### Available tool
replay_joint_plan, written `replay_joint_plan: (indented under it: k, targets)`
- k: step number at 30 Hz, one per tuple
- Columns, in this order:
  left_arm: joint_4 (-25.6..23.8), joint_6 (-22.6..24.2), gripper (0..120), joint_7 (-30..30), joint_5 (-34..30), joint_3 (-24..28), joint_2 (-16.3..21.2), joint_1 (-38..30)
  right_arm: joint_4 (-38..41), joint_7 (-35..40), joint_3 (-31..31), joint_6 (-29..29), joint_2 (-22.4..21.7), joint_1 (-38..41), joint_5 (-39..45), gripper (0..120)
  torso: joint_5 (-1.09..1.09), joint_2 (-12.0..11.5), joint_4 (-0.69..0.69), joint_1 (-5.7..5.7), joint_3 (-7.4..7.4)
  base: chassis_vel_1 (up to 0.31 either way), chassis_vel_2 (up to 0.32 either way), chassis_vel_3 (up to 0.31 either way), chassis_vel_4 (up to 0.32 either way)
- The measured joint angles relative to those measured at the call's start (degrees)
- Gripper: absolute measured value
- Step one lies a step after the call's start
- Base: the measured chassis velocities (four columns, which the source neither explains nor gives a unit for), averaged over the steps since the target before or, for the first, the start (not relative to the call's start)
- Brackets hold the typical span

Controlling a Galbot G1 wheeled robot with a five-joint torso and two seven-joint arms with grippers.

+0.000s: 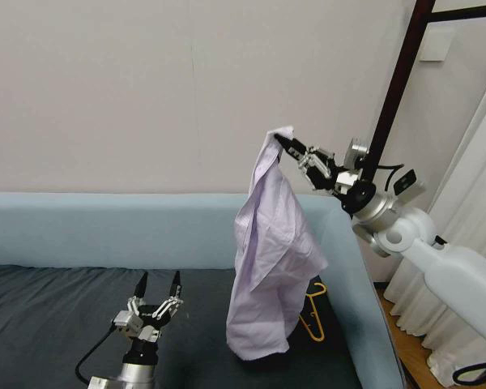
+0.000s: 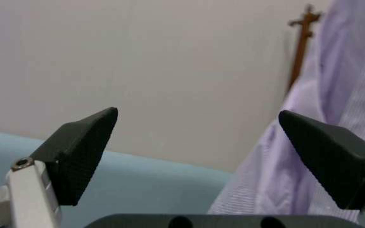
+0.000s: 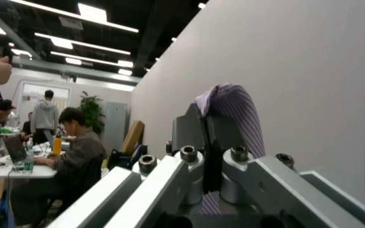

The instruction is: Pick up the clothes from the sofa and hang them on the clothes hanger.

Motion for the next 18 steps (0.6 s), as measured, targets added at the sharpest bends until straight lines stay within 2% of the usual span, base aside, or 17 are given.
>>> replay_joint_plan:
  k: [3, 4, 8, 9, 12, 14, 17, 18]
  targets:
    - [4.00, 0.73, 100, 6.90, -0.63, 0.44, 4.84, -3.25, -0.69, -0.38, 1.03, 0.00, 0.14, -2.61, -1.29, 0, -0.01, 0.00, 0.00, 0.00, 0.00, 0.000, 0.000, 0.000, 0.000]
    - [4.00, 0.73, 100, 6.90, -0.63, 0.44, 4.84, -3.25, -0.69, -0.38, 1.03, 0.00, 0.14, -2.61, -1.29, 0, -0.01, 0.00, 0.00, 0.00, 0.00, 0.000, 0.000, 0.000, 0.000]
    - [9.42, 1.58, 100, 11.48, -1.39, 2.81, 8.95, -7.36, -1.25, -0.84, 2.02, 0.00, 0.45, -4.58, -1.93, 0, 0.00, 0.00, 0.03, 0.00, 0.00, 0.000, 0.000, 0.000, 0.000]
    - [9.42, 1.58, 100, 11.48, -1.39, 2.81, 8.95, -7.36, -1.25, -0.84, 2.02, 0.00, 0.45, -4.58, -1.93, 0, 0.00, 0.00, 0.03, 0.00, 0.00, 0.000, 0.000, 0.000, 0.000]
    - [14.26, 1.65, 100, 14.54, -1.78, 5.80, 9.74, -11.62, -1.40, -0.92, 2.18, 0.00, 0.72, -4.79, -2.05, 0, -0.01, 0.00, 0.02, 0.00, 0.00, 0.000, 0.000, 0.000, 0.000]
    - [16.04, 1.66, 100, 15.29, -1.76, 6.85, 9.57, -13.40, -1.42, -0.94, 2.22, 0.00, 0.85, -4.79, -2.06, 0, -0.01, 0.00, 0.02, 0.00, 0.00, 0.000, 0.000, 0.000, 0.000]
    - [21.62, 1.56, 100, 16.80, -1.78, 9.84, 8.21, -18.49, -1.53, -0.98, 2.23, 0.00, 1.04, -4.71, -2.06, 0, -0.01, 0.00, 0.02, 0.00, 0.00, 0.000, 0.000, 0.000, 0.000]
    - [21.62, 1.56, 100, 16.80, -1.78, 9.84, 8.21, -18.49, -1.53, -0.98, 2.23, 0.00, 1.04, -4.71, -2.06, 0, -0.01, 0.00, 0.02, 0.00, 0.00, 0.000, 0.000, 0.000, 0.000]
